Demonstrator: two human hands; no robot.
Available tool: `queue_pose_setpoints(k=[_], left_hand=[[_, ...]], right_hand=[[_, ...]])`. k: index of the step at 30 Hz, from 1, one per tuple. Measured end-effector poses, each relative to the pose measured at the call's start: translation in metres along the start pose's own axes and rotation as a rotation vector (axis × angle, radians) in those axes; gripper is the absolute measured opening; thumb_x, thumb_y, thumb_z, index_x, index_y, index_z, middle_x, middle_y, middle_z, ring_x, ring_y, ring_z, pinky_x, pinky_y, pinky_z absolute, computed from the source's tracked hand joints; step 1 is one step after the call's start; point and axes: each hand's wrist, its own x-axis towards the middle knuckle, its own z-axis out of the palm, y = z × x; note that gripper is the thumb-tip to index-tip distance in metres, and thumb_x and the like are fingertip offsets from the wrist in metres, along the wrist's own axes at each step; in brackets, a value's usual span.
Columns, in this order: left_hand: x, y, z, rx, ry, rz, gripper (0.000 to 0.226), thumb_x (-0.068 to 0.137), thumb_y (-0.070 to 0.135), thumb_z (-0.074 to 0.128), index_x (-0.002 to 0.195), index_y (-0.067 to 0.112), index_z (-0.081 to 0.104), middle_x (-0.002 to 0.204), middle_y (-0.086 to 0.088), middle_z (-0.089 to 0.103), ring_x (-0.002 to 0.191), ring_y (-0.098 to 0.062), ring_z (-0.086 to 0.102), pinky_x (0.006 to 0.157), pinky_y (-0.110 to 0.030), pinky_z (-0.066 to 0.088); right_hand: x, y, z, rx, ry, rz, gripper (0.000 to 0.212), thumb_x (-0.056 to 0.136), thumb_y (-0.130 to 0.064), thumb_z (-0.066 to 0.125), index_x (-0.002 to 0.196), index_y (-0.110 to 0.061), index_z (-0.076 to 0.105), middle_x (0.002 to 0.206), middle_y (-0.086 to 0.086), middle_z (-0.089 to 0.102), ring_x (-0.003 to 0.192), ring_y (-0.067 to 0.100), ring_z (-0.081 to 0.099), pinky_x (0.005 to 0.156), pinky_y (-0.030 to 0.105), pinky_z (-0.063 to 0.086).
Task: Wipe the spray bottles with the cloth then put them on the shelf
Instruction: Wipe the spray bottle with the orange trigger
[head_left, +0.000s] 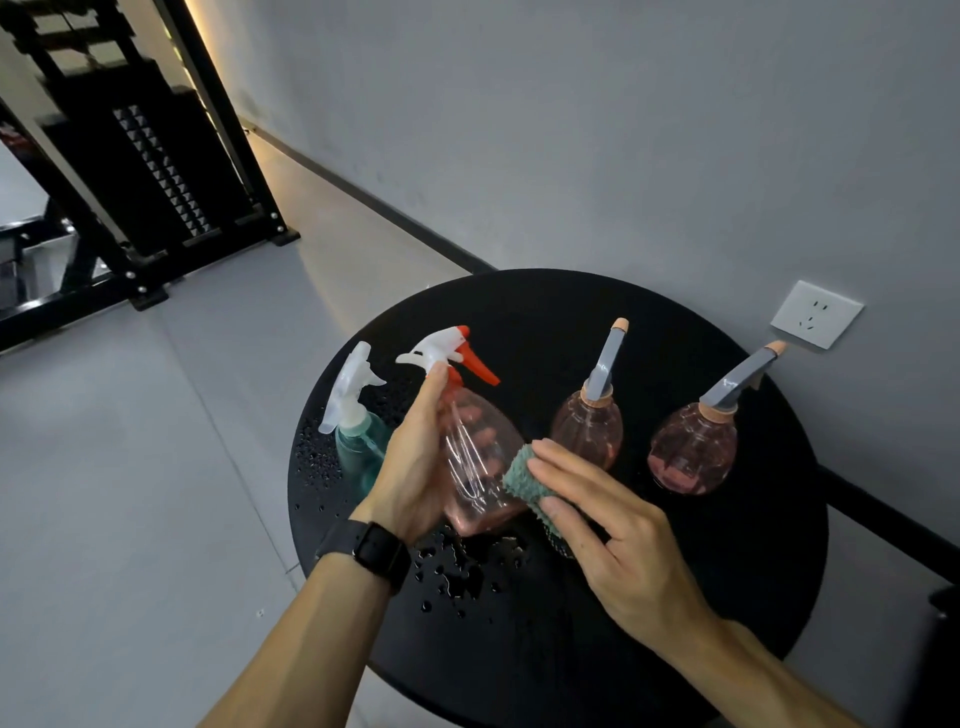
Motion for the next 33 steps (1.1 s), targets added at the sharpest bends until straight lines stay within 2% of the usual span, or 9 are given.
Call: queue_pose_setpoints(k=[3,6,8,10,12,15,19,28,33], left_hand=[[0.000,0.001,-0.001,-0.104,-0.063,-0.034,0.063,0.092,0.062,0.051,0.109,0.002,0.062,0.101,-0.019,0.071,0.090,-0.033,0.071,0.078,-0.046,0.059],[-0.005,-0.001,0.003,-0.117,-0.191,-0.060,0.047,0.089,0.054,0.061,0.090,0.007,0.066,0.084,-0.011,0.068,0.078,-0.026,0.067,0.083,-0.045,0.054],[-0.005,-0.006,0.006,-0.077,-0.273,-0.054,0.043,0.090,0.047,0.060,0.085,0.006,0.073,0.091,-0.015,0.070,0.085,-0.028,0.068,0.093,-0.048,0.052],[-0.007,-0.010,0.009,-0.063,-0.307,-0.062,0.048,0.093,0.048,0.055,0.096,0.003,0.073,0.105,-0.021,0.070,0.095,-0.032,0.068,0.098,-0.052,0.051],[-0.008,-0.013,0.014,-0.077,-0.311,-0.081,0.056,0.096,0.053,0.048,0.108,0.003,0.070,0.111,-0.019,0.071,0.096,-0.030,0.070,0.090,-0.050,0.056],[-0.006,-0.018,0.018,-0.161,-0.323,-0.117,0.060,0.097,0.054,0.043,0.110,0.003,0.073,0.111,-0.018,0.072,0.093,-0.027,0.072,0.077,-0.041,0.059],[-0.004,-0.023,0.023,-0.302,-0.344,-0.142,0.061,0.099,0.052,0.042,0.108,0.002,0.075,0.113,-0.019,0.071,0.096,-0.028,0.072,0.079,-0.040,0.060],[-0.002,-0.020,0.028,-0.375,-0.382,-0.109,0.063,0.103,0.047,0.032,0.107,0.000,0.075,0.111,-0.019,0.072,0.094,-0.028,0.074,0.072,-0.037,0.060],[0.003,-0.021,0.023,-0.339,-0.321,-0.083,0.065,0.100,0.050,0.037,0.087,0.001,0.077,0.085,-0.015,0.073,0.076,-0.024,0.072,0.069,-0.032,0.061]], right_hand=[[0.002,-0.001,-0.004,0.001,0.016,-0.005,0.038,0.095,-0.023,0.054,0.132,-0.015,0.057,0.141,-0.010,0.053,0.132,0.007,0.048,0.107,0.024,0.041],[0.008,-0.001,-0.008,-0.003,0.069,-0.003,0.038,0.095,-0.021,0.054,0.132,-0.014,0.056,0.139,-0.006,0.054,0.131,0.006,0.049,0.107,0.022,0.041],[0.015,-0.002,-0.012,-0.014,0.107,0.000,0.038,0.095,-0.016,0.058,0.133,-0.014,0.054,0.138,-0.006,0.055,0.131,0.005,0.049,0.107,0.021,0.040],[0.021,-0.004,-0.014,-0.025,0.135,0.003,0.040,0.094,-0.009,0.059,0.133,-0.013,0.053,0.137,-0.007,0.055,0.131,0.004,0.048,0.107,0.019,0.039],[0.027,-0.007,-0.014,-0.032,0.165,0.005,0.040,0.094,-0.007,0.056,0.133,-0.013,0.053,0.137,-0.009,0.054,0.131,0.003,0.048,0.106,0.016,0.038],[0.034,-0.011,-0.010,-0.045,0.230,0.002,0.038,0.096,-0.009,0.055,0.133,-0.012,0.053,0.137,-0.011,0.053,0.132,0.002,0.046,0.107,0.017,0.037],[0.042,-0.013,-0.003,-0.108,0.292,-0.075,0.034,0.097,-0.011,0.054,0.131,-0.006,0.055,0.138,-0.002,0.054,0.135,0.008,0.044,0.111,0.026,0.037],[0.044,-0.016,0.008,-0.378,0.214,-0.264,0.035,0.096,-0.001,0.053,0.130,0.004,0.055,0.140,0.015,0.052,0.139,0.023,0.040,0.114,0.031,0.035],[0.032,-0.013,0.015,-0.410,0.102,-0.370,0.043,0.089,0.009,0.063,0.131,0.002,0.054,0.141,0.014,0.050,0.140,0.023,0.039,0.108,0.039,0.043]])
